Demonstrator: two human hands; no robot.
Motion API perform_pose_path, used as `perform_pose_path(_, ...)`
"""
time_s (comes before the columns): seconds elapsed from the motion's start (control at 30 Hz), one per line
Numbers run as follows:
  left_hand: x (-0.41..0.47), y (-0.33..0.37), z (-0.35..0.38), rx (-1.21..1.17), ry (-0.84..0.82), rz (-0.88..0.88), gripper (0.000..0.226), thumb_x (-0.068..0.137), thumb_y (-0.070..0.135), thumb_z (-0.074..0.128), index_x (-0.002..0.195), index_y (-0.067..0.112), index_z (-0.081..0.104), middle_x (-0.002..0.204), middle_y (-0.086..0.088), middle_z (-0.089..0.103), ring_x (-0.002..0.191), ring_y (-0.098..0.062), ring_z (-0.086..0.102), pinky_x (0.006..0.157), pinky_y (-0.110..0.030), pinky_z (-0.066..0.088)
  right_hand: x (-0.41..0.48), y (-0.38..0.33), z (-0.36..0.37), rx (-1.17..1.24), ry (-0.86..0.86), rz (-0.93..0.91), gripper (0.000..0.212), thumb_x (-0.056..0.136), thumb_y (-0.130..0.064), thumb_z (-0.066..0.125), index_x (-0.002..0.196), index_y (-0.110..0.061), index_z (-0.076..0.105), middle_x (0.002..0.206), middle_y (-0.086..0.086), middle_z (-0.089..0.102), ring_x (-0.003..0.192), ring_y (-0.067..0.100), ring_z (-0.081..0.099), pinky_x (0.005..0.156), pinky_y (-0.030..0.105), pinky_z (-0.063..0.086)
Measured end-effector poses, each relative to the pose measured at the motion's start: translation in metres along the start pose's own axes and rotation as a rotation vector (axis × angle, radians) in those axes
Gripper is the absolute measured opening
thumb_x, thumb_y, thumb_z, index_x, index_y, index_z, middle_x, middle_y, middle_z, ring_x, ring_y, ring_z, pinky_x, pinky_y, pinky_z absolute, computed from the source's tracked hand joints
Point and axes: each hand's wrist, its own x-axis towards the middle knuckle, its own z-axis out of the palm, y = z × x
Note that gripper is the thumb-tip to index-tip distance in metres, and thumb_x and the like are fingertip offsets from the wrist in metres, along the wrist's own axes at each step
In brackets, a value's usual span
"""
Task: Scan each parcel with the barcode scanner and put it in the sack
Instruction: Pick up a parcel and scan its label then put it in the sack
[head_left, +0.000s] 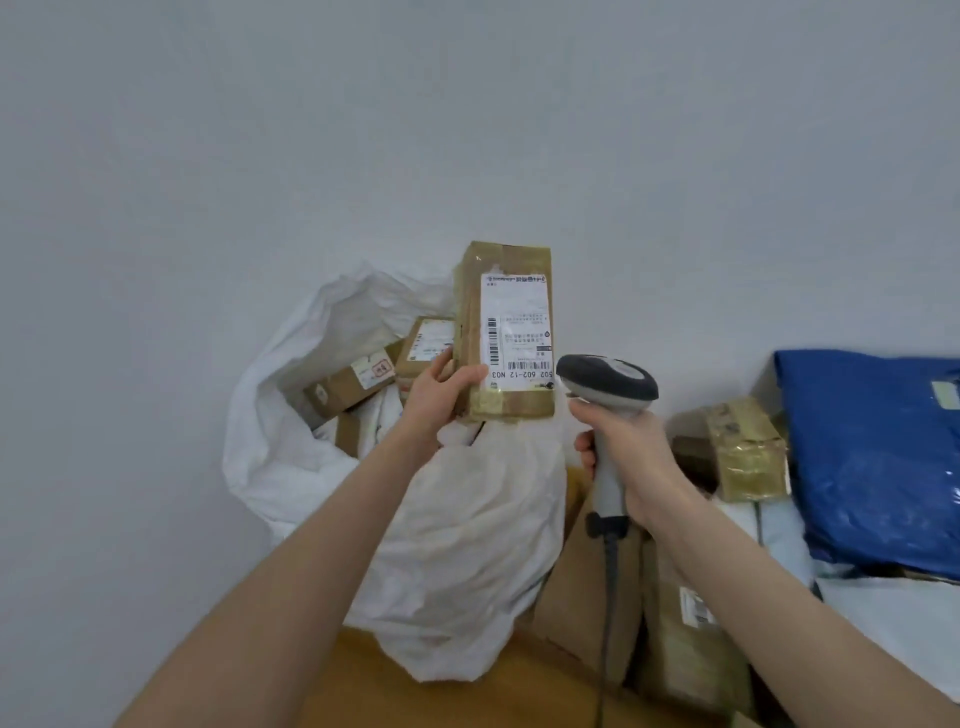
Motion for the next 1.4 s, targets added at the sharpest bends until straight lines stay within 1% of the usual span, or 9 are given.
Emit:
perform_pose_path(0.17, 0.022, 0.031, -0.102, 0.064, 0.291, 0.034, 0.080, 0.080, 0.030, 0.074, 0.148, 0.025, 0.033, 0.131, 0.000, 0.059, 0.088, -0.010, 0.067, 0.065, -0.025, 0.055, 0.042, 0.001, 0.063, 0.007, -0.054, 0.042, 0.012, 0.085, -0.017, 0.072, 0.085, -0.007, 0.064, 0.047, 0.002, 0.060, 0.036, 0.009, 0.050, 0.037, 0.020, 0.042)
perform_pose_path(0.27, 0.038, 0.030, -0.143, 0.378, 0.408, 0.040, 0.083, 0.076, 0.040, 0.074, 0.147, 0.024, 0.034, 0.127, 0.005, 0.056, 0.094, -0.011, 0.060, 0.074, -0.024, 0.050, 0.062, 0.009, 0.088, -0.010, -0.059, 0.076, 0.013, 0.085, -0.017, 0.072, 0.082, -0.007, 0.063, 0.047, 0.003, 0.059, 0.035, 0.009, 0.049, 0.038, 0.020, 0.043)
perform_pose_path(0.37, 0.058, 0.009, -0.161, 0.592, 0.360, -0.062, 0.065, 0.078, 0.045, 0.070, 0.134, 0.019, 0.051, 0.107, 0.005, 0.067, 0.087, -0.016, 0.064, 0.081, -0.033, 0.055, 0.080, 0.021, 0.104, -0.025, -0.061, 0.112, 0.014, 0.085, -0.017, 0.072, 0.083, -0.006, 0.064, 0.051, 0.005, 0.060, 0.038, 0.011, 0.050, 0.040, 0.021, 0.044)
perform_pose_path(0.47, 0.082, -0.015, -0.163, 0.735, 0.282, -0.080, 0.058, 0.089, 0.034, 0.065, 0.138, 0.013, 0.043, 0.124, -0.006, 0.063, 0.105, -0.026, 0.064, 0.091, -0.041, 0.052, 0.099, 0.031, 0.115, -0.052, -0.042, 0.136, 0.016, 0.084, -0.018, 0.072, 0.086, -0.004, 0.064, 0.050, 0.004, 0.060, 0.040, 0.012, 0.050, 0.040, 0.023, 0.044)
perform_pose_path(0.67, 0.123, -0.030, -0.151, 1.099, 0.168, -0.079, 0.101, 0.078, 0.049, 0.073, 0.152, 0.015, 0.013, 0.139, -0.008, 0.052, 0.121, -0.027, 0.056, 0.093, -0.048, 0.050, 0.129, 0.041, 0.122, -0.053, -0.016, 0.144, 0.014, 0.085, -0.017, 0.072, 0.085, -0.006, 0.064, 0.047, 0.003, 0.058, 0.038, 0.012, 0.049, 0.039, 0.023, 0.042)
perform_pose_path(0.8, 0.128, -0.043, -0.139, 1.134, 0.251, -0.080, 0.107, 0.079, 0.049, 0.072, 0.153, 0.016, 0.002, 0.142, -0.014, 0.045, 0.121, -0.032, 0.054, 0.092, -0.045, 0.048, 0.135, 0.047, 0.117, -0.044, 0.000, 0.165, 0.014, 0.086, -0.015, 0.071, 0.086, -0.004, 0.063, 0.048, 0.005, 0.058, 0.039, 0.012, 0.048, 0.038, 0.023, 0.042)
perform_pose_path(1.03, 0.120, -0.052, -0.133, 0.881, 0.285, -0.089, 0.066, 0.091, 0.039, 0.060, 0.146, 0.023, 0.029, 0.132, -0.006, 0.058, 0.114, -0.028, 0.061, 0.092, -0.043, 0.050, 0.128, 0.052, 0.102, -0.032, 0.049, 0.190, 0.012, 0.086, -0.014, 0.070, 0.084, -0.004, 0.064, 0.051, 0.005, 0.058, 0.038, 0.011, 0.049, 0.039, 0.021, 0.044)
perform_pose_path(1.23, 0.107, -0.048, -0.110, 0.830, 0.394, -0.160, 0.075, 0.094, 0.033, 0.058, 0.153, 0.020, 0.013, 0.149, -0.018, 0.032, 0.123, -0.038, 0.050, 0.096, -0.052, 0.049, 0.107, 0.052, 0.075, -0.002, 0.068, 0.210, 0.011, 0.087, -0.014, 0.070, 0.090, -0.005, 0.064, 0.050, 0.004, 0.058, 0.039, 0.011, 0.049, 0.040, 0.023, 0.043)
perform_pose_path(1.4, 0.091, -0.028, -0.058, 1.137, 0.522, 0.187, 0.064, 0.095, 0.032, 0.054, 0.148, 0.013, 0.024, 0.154, -0.017, 0.024, 0.142, -0.034, 0.024, 0.114, -0.047, 0.027, 0.085, 0.044, 0.025, 0.052, 0.153, 0.197, 0.012, 0.087, -0.016, 0.069, 0.088, -0.007, 0.061, 0.052, 0.004, 0.059, 0.044, 0.014, 0.051, 0.046, 0.025, 0.045)
